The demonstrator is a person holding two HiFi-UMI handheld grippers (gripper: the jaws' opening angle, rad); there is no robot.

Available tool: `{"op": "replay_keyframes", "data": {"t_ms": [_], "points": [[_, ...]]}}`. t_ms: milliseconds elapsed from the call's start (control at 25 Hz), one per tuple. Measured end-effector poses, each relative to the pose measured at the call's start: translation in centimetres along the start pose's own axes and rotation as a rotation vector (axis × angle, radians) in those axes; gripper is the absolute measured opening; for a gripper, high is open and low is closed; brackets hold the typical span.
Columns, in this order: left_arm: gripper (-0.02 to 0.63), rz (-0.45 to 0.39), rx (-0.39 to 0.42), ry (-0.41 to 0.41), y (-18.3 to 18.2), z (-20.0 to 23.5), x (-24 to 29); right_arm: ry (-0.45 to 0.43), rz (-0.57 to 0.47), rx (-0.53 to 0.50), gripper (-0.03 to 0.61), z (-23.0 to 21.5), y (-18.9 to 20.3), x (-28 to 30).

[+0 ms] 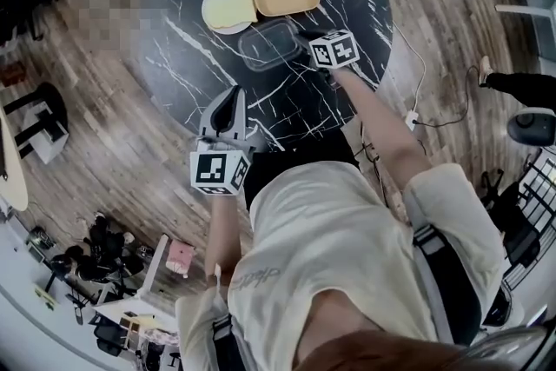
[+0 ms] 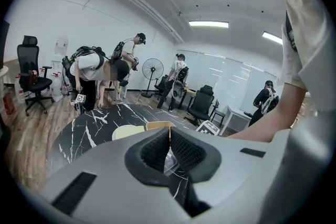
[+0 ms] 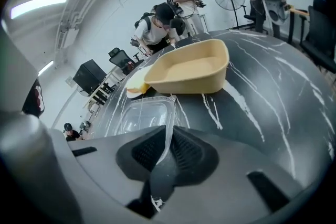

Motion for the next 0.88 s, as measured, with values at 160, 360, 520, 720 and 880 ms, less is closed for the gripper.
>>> {"op": "replay_keyframes", "data": {"t_ms": [160,360,520,720,880], "points": [[0.025,0.015,0.007,0.007,0.16,0.39,0.20,-0.029,0.005,0.022,0.044,-0.09,0.00,-0.02],[0.025,0.016,0.002,0.012,0.10,0.54,0.29,-0.062,0.002,0.114,0.013,-0.68,-0.01,-0.05],[0.025,0.014,0.001,0.010,0.18,0.79,0.15,-0.043,0.021,0.100,0.018,-0.76,-0.05,-0.06],[0.025,0.014,-0.006,-0.002,0.63,0.94,-0.22,-0.031,0.033,0.024,0.025,-0.44,-0.04,0.11],[0.025,0.013,-0.005,0.002,0.65,0.61,-0.17,-0.045,0.012,0.090,0.014,-0.60,0.04,0.17]]}}
Point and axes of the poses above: the fingertips, and each gripper's own axes: x forward along the fingers, z to its left, y out of its underside, the point moved 7 cm from there along -x, backward along the fingers, and after that the axes turned 8 degrees about z, right-handed, at the moved point
